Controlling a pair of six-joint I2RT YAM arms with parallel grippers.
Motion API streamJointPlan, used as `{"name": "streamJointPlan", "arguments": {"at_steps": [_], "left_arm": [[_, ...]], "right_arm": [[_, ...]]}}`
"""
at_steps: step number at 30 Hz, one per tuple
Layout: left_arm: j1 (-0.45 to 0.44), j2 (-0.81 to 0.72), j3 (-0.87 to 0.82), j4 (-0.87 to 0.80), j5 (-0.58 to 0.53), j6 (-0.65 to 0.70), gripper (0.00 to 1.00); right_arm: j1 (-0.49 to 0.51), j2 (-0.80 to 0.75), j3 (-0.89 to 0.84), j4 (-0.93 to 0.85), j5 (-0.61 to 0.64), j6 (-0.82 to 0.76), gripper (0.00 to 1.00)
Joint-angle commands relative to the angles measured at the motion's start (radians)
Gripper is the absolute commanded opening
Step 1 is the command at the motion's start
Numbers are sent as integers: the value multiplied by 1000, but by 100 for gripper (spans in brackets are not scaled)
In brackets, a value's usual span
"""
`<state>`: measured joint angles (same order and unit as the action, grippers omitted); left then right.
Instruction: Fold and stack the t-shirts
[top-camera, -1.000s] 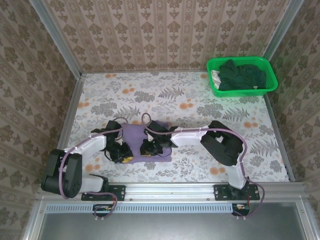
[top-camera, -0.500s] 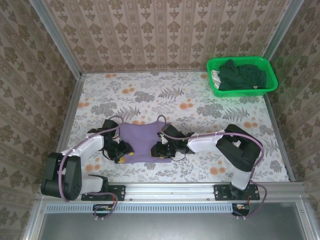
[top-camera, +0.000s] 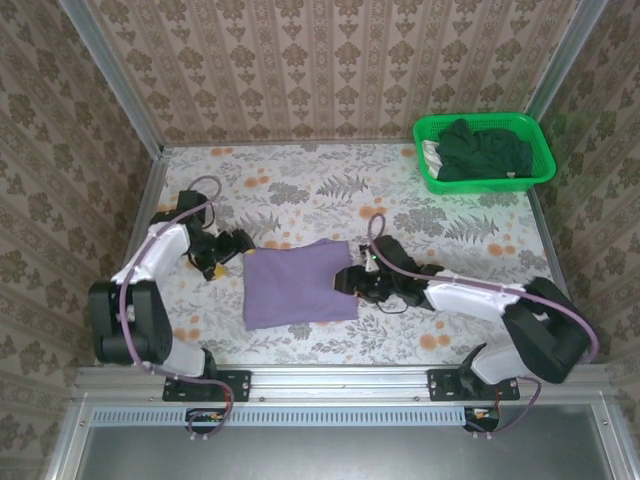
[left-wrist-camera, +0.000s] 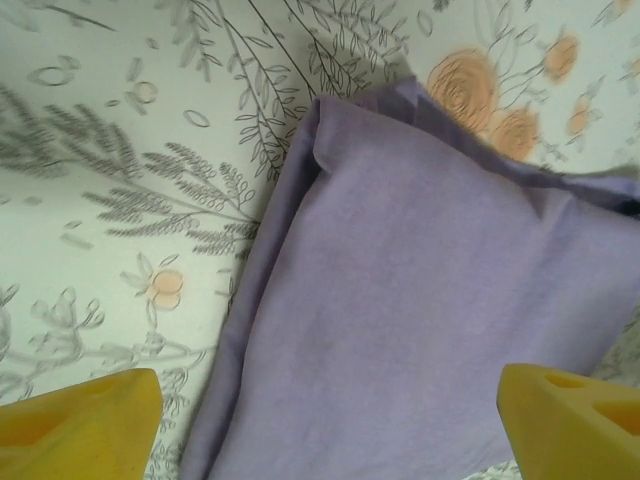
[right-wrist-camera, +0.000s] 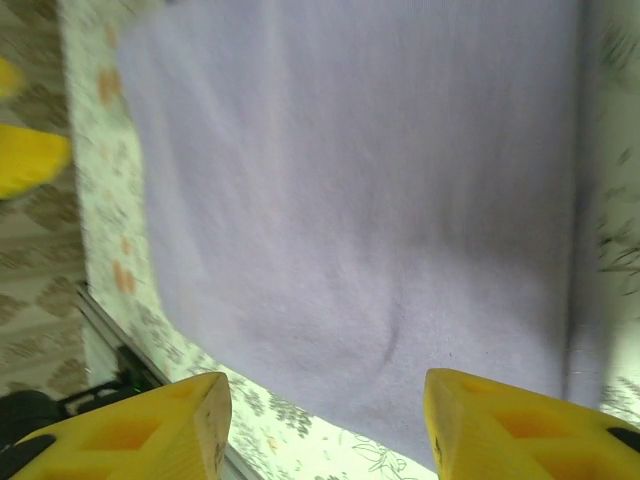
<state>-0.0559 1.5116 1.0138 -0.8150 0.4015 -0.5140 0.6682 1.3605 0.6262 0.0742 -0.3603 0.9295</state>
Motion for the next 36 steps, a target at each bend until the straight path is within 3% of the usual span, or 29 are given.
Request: {"name": "streamJointPlan", "arguments": {"at_steps": [1,5,9,14,18,22,29,36], "left_arm": [[-23,94,29,-44,19,132,88],[-50,187,47,-11,3,168,81],[-85,288,101,7,-20,167,71],[-119,427,187,70,-34,132,35],[-110,481,298,19,-141,124,23],[-61,535,469,-26,-284,163,18],[68,764,918,-131,-383,197,17],[176,1006,1307,-161,-385,181,16]], "right_arm": [[-54,-131,-9,-61,39,-74,57],[-109,-256,13,-235,99,-184,58],[-135,-336,-4,-312,73,-215,58],[-142,-398,-86,-293,88,-219,58],[-153,-378,-69,-304,136,-173,57],[-153,-379,-52,-329,183,-151,56],[-154,-411,58,-533,231,-148,54],[-154,-426,150,-730,266,-120,53]]}}
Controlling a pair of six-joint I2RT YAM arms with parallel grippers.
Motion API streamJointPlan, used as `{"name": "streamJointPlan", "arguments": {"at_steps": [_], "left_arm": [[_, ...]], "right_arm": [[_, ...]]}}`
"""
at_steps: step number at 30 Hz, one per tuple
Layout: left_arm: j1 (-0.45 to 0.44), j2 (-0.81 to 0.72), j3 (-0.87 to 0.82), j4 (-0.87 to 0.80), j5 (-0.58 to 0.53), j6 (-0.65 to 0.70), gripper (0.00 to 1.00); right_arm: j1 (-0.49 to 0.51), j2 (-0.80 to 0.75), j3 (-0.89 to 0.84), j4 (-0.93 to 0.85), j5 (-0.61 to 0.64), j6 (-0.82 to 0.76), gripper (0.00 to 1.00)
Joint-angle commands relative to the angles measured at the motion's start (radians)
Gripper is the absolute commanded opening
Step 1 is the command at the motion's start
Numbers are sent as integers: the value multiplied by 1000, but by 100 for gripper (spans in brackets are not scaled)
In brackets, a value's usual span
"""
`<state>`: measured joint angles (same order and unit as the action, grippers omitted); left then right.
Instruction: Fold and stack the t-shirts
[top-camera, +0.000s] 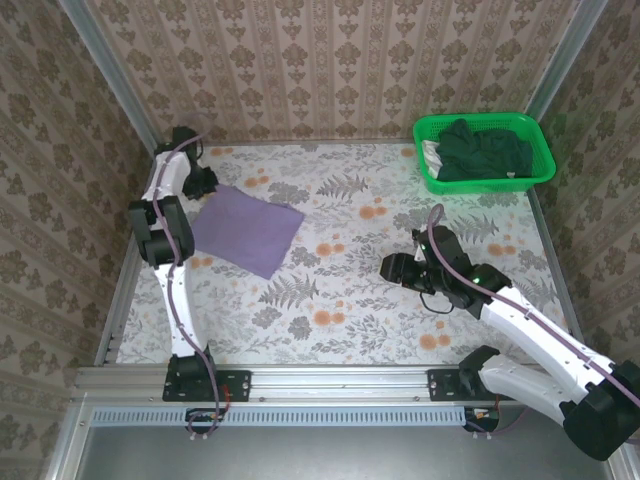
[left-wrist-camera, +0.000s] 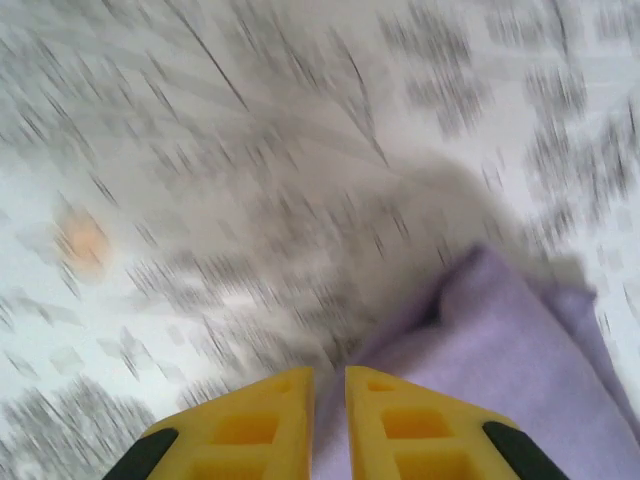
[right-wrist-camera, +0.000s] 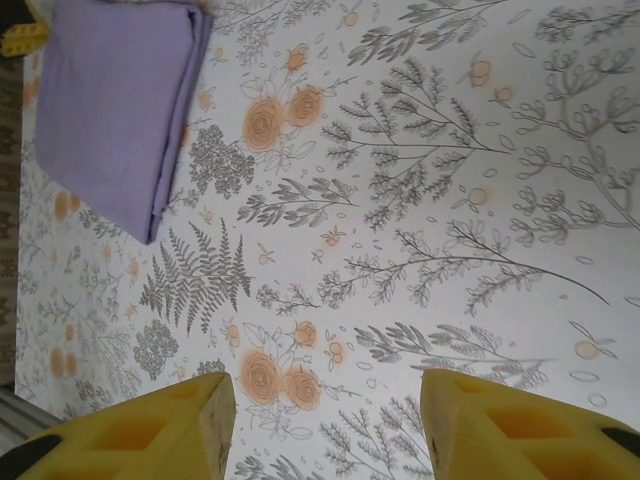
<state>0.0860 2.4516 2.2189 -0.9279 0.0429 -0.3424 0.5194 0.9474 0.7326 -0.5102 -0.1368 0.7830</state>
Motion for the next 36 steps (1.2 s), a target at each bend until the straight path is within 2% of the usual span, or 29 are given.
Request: {"name": "streamJointPlan", "arguments": {"at_steps": [1,5,9,12,17,20,22,27,32,36], "left_arm": [[52,107,162,-54,-17,3,16],[122,219,325,-37,7,-63,13],[177,247,309,42,53,-140,11],[186,234,301,54,151,-131,25],[146,51,130,139,270,-30,53],[127,-20,73,117,314,70,71],[125,-40,42,97,353,127,76],[130,-25,31,-8,443,245,79],[128,-11,-32,-11,499,319,80],[97,-5,-58,-29,487,370,80]], "right_arm": [[-5,-14,56,-167,46,32,53],[-5,1,110,-244,55,51,52],[-4,40,177,-311,59,45,52],[-4,76,215,-314,54,33,52],[-4,122,199,-207,28,38,52],[-4,162,192,-143,3,26,53],[-4,185,193,-112,-14,16,53],[-4,206,185,-53,-43,9,54],[-4,200,161,-33,-57,22,55],[-4,172,144,-35,-52,27,55]]}}
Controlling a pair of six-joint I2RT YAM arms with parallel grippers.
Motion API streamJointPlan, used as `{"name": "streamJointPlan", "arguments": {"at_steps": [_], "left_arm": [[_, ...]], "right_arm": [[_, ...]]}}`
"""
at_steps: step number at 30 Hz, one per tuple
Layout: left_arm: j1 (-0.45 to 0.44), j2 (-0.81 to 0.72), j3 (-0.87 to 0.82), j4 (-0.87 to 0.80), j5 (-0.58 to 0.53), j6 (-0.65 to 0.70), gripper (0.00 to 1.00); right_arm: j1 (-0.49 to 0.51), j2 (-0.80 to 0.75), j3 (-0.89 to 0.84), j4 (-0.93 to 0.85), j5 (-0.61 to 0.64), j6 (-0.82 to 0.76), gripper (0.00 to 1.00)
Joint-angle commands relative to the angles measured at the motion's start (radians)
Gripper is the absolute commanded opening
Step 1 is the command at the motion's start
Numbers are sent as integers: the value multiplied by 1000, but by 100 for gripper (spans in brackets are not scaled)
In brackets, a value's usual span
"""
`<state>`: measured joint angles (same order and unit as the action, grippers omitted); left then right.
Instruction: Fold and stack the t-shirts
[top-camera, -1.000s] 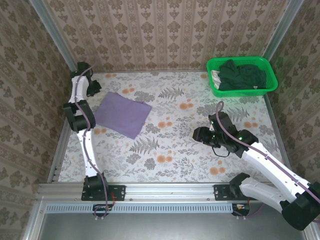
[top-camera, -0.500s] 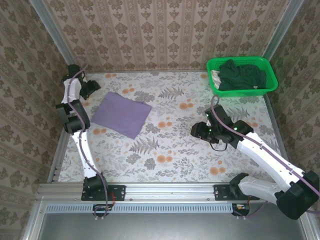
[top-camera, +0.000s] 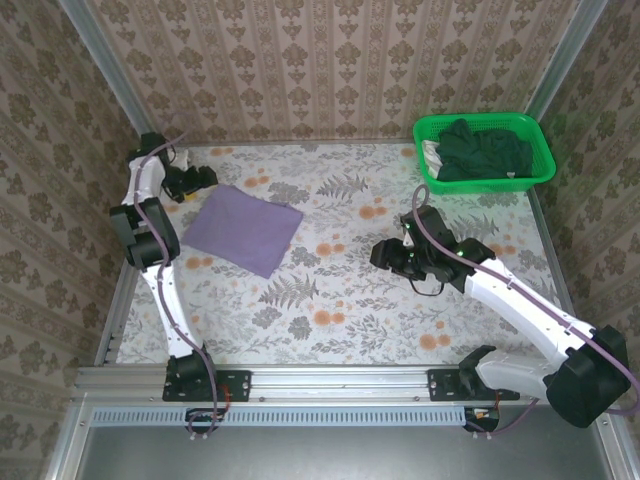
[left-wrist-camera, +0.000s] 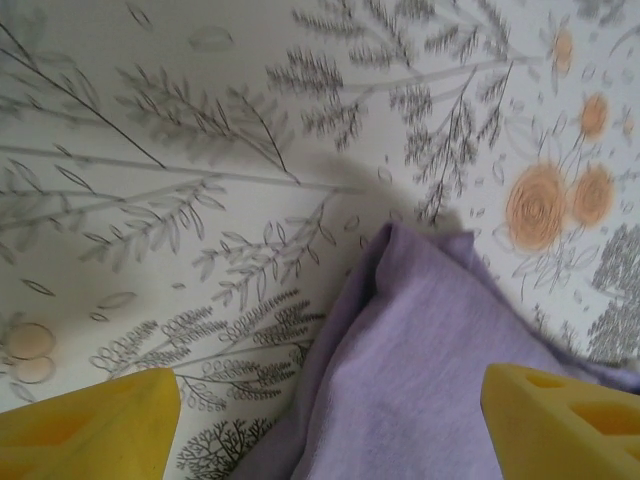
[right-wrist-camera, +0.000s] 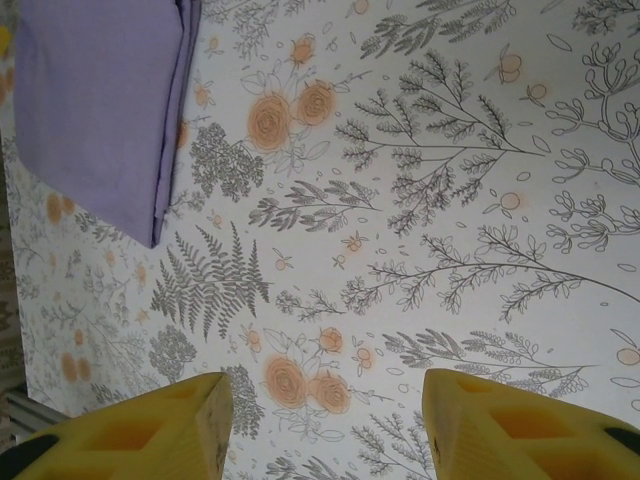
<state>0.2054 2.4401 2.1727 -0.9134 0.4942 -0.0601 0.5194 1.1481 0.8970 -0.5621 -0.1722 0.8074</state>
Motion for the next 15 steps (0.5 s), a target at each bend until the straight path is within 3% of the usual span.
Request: {"name": "streamJointPlan", "arguments": {"at_steps": [1,12,15], "left_arm": [[-31,8,-19,-42,32,95,80],[-63,99,39,-79,-133,80,75],[-62,106,40,-66,-161,58,65]], "right_arm": [[-4,-41,-27,14,-12,6,55],[-4,-137,-90,-13,3,33,55],[-4,-152,-97,-22,8,37,55]]}}
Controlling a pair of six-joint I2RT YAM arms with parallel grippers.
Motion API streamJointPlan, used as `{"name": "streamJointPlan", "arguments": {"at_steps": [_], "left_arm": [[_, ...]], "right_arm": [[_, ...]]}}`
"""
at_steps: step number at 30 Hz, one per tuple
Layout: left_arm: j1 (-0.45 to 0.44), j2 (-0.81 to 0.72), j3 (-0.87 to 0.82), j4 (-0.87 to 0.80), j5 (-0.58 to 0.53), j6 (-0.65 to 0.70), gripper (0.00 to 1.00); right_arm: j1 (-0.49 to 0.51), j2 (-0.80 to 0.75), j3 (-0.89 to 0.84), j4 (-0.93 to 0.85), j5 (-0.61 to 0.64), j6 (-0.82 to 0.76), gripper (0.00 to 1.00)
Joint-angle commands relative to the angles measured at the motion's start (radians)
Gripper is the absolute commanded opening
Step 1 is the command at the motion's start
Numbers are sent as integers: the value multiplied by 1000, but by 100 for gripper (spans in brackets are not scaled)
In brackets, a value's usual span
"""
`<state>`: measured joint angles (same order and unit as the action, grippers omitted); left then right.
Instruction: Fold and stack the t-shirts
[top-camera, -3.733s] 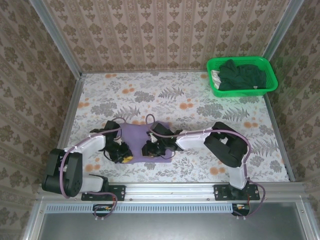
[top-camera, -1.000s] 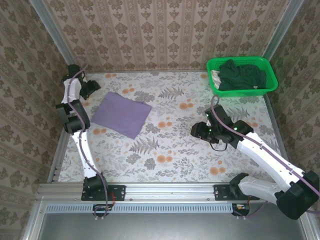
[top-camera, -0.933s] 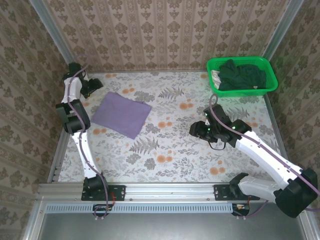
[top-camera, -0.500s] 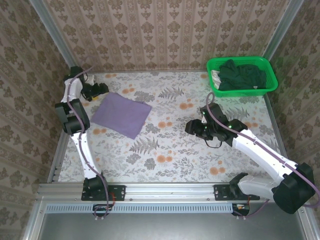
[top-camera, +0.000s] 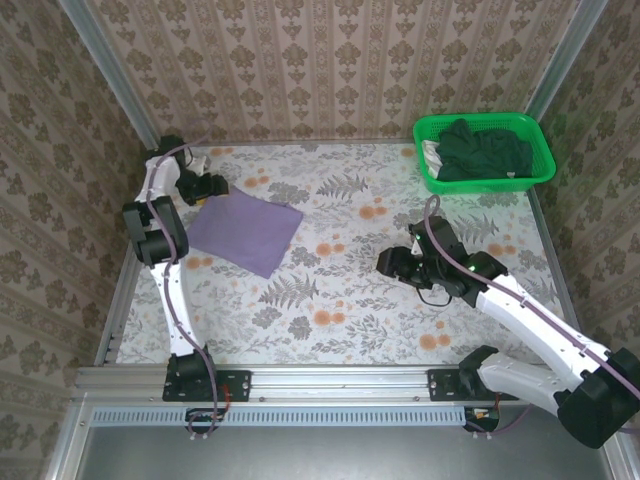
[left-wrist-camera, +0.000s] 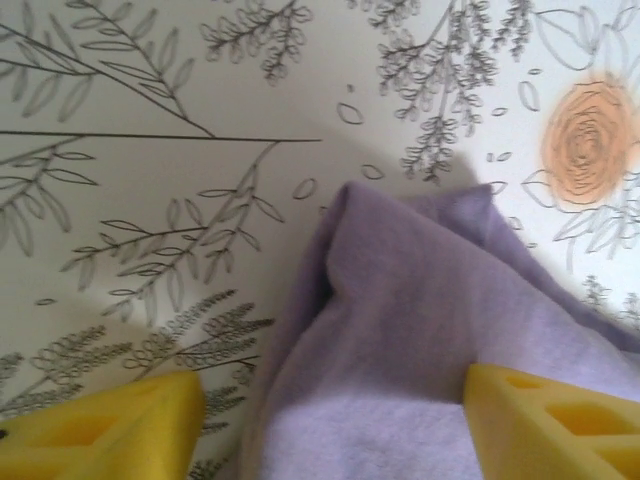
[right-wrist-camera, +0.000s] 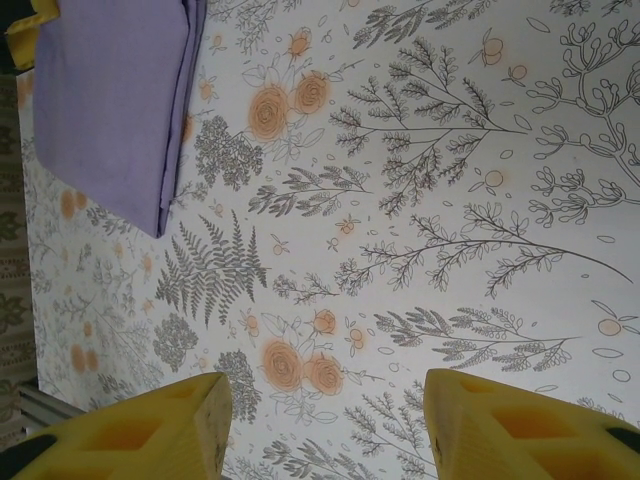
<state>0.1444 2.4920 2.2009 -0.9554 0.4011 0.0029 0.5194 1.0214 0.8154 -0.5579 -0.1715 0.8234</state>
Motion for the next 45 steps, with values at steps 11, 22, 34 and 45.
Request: {"name": "streamJointPlan", "arguments": {"at_steps": [11,22,34,45], "left_arm": [[-12,56,24,88,-194,-133,0],[16,28,36,199,-236,-263,0],[95,201,298,286,-386,-587,0],[95,205,291,300,-427,-700,10]], "right_arm": [[-2,-40,0,-67,22,23,55],[-1,-58,14,-103,40,38,55],[38,-50,56,-205,71,52,55],[71,-31,91,-219,103,47,55]]}}
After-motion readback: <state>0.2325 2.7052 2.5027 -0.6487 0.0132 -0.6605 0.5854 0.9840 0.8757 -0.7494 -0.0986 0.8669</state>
